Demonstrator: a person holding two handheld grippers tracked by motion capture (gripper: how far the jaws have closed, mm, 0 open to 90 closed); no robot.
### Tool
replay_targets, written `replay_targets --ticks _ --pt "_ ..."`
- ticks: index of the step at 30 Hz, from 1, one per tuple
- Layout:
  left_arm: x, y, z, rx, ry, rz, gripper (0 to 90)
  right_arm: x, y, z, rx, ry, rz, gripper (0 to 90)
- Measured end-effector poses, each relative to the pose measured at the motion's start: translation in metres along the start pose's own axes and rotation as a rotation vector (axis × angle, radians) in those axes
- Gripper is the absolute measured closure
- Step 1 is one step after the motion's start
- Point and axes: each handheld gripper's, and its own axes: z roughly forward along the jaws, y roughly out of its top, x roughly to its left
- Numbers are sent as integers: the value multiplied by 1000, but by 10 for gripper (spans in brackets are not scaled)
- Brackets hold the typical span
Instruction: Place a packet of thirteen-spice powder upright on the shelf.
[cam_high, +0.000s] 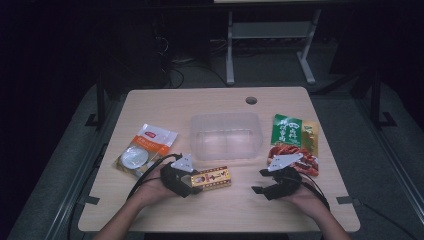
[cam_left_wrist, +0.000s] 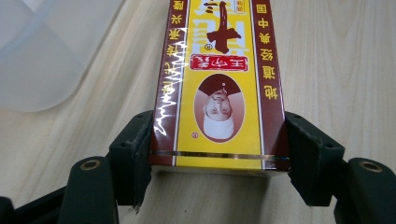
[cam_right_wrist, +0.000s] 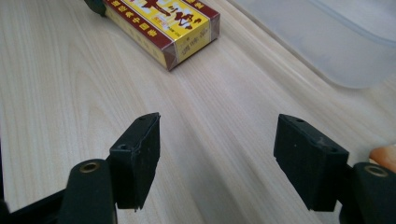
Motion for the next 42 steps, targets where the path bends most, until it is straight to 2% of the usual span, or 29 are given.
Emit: replay_targets --ticks 5,8,12,20,23,29,30,36,38,42 --pt "2 1 -14 -76 -25 -40 322 -1 0 -2 -10 3 -4 306" --pt "2 0 -21 -111 -35 -50 322 -1 0 -3 -18 11 -8 296" --pt "-2 -2 -29 -148 -52 -71 322 0 1 -6 -37 41 -18 265" --pt "-15 -2 -41 -170 -54 -82 321 6 18 -13 -73 136 -79 187" --pt "-17 -2 -46 -191 -57 -77 321 8 24 -14 -79 168 -105 187" --pt "-18 -6 -57 -229 -38 -90 321 9 40 -16 -112 225 -142 188" --pt "-19 -6 -59 -232 -38 -98 321 9 44 -15 -119 237 -148 188" --pt "-22 -11 -67 -240 -30 -86 321 9 63 -7 -136 304 -197 189" --pt "-21 -11 -68 -244 -33 -85 321 9 71 -4 -135 301 -233 186" --pt "-22 -11 -70 -253 -32 -74 320 7 83 -1 -142 322 -245 173"
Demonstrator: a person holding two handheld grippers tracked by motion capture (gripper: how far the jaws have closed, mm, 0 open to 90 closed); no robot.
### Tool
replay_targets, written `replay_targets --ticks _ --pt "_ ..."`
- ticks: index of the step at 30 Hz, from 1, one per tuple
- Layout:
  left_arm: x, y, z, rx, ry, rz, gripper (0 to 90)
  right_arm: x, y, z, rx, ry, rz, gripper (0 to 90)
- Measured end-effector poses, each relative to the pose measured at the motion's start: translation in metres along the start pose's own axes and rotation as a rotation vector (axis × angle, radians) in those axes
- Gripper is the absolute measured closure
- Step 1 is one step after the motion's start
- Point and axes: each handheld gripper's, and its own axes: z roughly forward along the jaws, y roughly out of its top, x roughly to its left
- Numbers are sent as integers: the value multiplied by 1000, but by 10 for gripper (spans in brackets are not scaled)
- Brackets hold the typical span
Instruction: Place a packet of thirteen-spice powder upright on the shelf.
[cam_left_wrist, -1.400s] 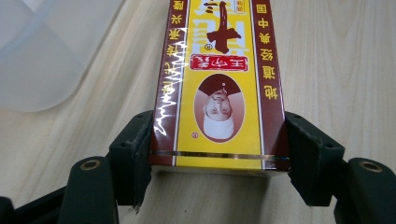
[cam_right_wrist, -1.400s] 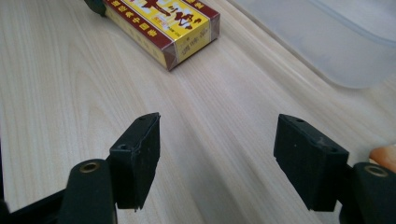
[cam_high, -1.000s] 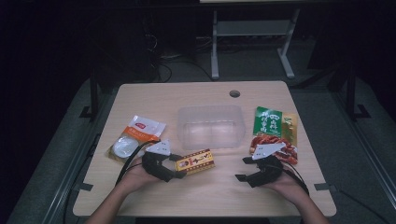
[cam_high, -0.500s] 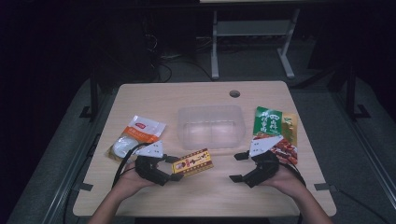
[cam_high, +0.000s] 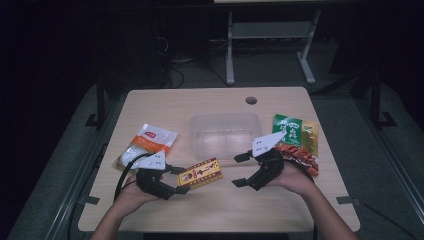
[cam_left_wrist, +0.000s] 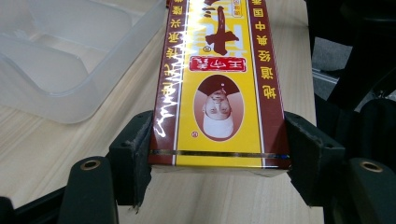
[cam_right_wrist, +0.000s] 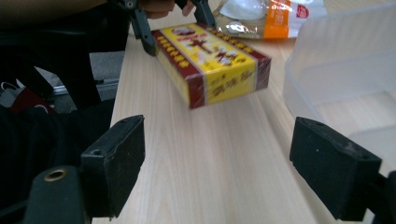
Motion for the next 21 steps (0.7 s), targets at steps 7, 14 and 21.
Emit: replay_targets --ticks 7,14,21 --pt "0 0 -2 -10 0 12 321 -11 20 6 -50 60 -32 146" --pt "0 0 -3 -19 -9 21 321 -15 27 22 -42 115 -52 132" --pt "-3 1 -2 -23 -21 38 321 -12 24 34 -15 118 -84 139"
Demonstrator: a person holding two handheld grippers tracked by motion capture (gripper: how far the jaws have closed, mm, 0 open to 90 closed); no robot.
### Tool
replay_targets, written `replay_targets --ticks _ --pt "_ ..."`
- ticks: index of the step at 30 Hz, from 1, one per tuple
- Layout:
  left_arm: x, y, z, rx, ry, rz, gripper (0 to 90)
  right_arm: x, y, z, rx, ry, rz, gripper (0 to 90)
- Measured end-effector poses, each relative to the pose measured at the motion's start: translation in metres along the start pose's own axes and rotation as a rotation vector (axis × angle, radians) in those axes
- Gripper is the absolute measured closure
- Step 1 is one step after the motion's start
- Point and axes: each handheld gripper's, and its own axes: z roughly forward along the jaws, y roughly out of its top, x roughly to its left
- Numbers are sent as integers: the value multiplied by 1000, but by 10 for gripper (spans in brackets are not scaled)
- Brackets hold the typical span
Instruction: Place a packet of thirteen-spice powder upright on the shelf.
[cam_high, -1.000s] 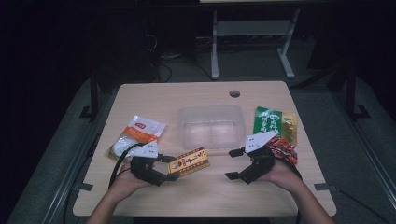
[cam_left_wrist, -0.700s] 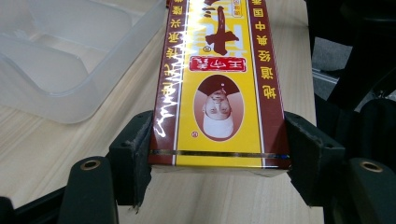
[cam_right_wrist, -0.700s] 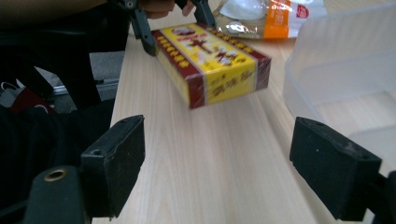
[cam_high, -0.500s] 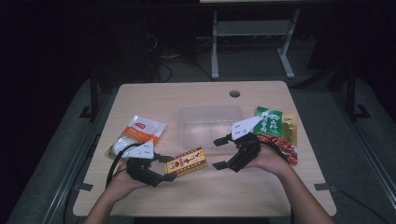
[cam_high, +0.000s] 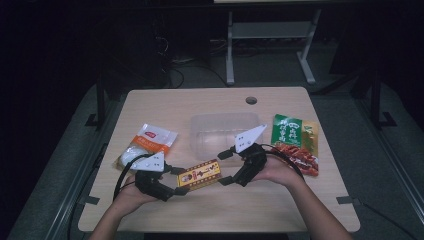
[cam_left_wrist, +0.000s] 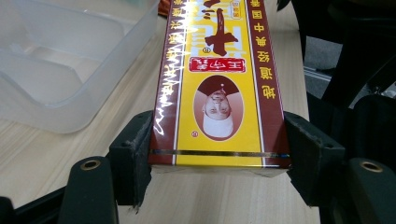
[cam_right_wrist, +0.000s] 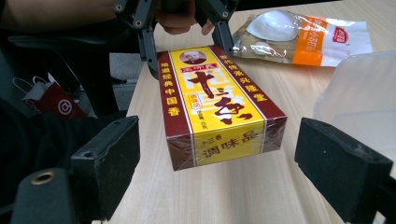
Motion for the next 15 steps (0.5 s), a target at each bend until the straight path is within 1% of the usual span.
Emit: replay_targets --ticks 2,5,7,8,9,10,12,13,15 --pt "0 0 0 -9 -10 2 321 2 -3 1 -31 9 15 149" --pt "-1 1 1 -17 -21 1 321 3 -6 3 -34 22 18 149" --pt "-2 2 2 -19 -26 12 321 4 -6 4 -27 31 29 149" --pt "-2 2 2 -20 -29 13 321 4 -6 5 -30 30 13 149" --pt "-3 2 3 -25 -32 6 321 5 -5 6 -36 41 24 149" --pt "-3 3 3 -28 -38 10 321 6 -5 7 -36 46 28 150" --pt "-4 3 4 -30 -41 15 321 7 -4 10 -36 54 23 154" --pt "-4 4 4 -32 -44 18 321 7 -4 11 -35 54 12 161" --pt "-5 4 4 -35 -49 21 321 9 -4 12 -60 64 19 181"
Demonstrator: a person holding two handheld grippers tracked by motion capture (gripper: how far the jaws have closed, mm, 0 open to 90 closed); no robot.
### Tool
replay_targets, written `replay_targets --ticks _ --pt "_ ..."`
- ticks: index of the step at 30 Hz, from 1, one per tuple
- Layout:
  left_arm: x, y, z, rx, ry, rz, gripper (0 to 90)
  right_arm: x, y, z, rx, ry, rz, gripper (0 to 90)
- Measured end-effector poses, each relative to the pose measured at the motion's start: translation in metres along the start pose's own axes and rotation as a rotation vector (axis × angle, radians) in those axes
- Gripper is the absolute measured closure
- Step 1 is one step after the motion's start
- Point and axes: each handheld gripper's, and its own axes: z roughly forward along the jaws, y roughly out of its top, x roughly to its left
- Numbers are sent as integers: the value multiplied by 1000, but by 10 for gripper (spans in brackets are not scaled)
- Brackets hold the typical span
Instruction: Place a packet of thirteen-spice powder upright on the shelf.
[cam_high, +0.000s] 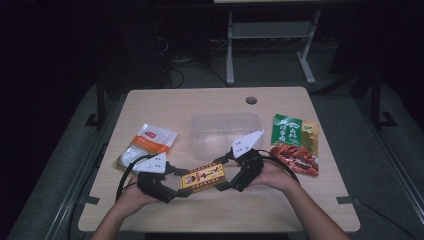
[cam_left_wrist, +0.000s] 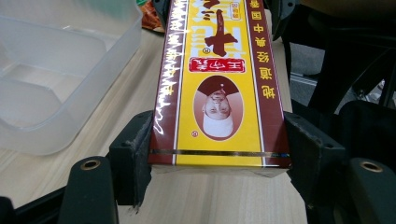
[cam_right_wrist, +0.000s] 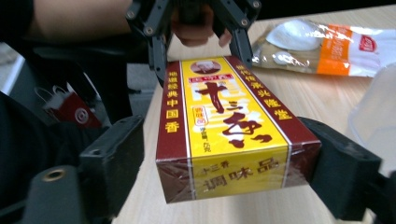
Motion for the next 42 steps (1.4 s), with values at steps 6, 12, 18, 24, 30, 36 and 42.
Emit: replay_targets --ticks 6,12,18,24,30,36,42 --pt "0 0 -2 -13 -1 5 321 -1 -3 -5 -16 4 15 216" --pt "0 0 -2 -26 -12 4 321 0 -4 -8 -50 -2 1 254" --pt "2 -2 -1 -29 -40 -1 319 3 -3 -10 -43 -5 -19 294" --pt "5 -7 3 8 -68 16 317 6 -3 -7 -1 -3 -30 311" --pt "6 -8 6 26 -68 32 310 10 -2 -6 23 -15 -36 315" --pt "8 -10 3 23 0 -2 191 10 -2 -9 27 -41 -29 318" --pt "9 -15 0 45 39 -55 124 9 -3 -24 30 -99 -17 319"
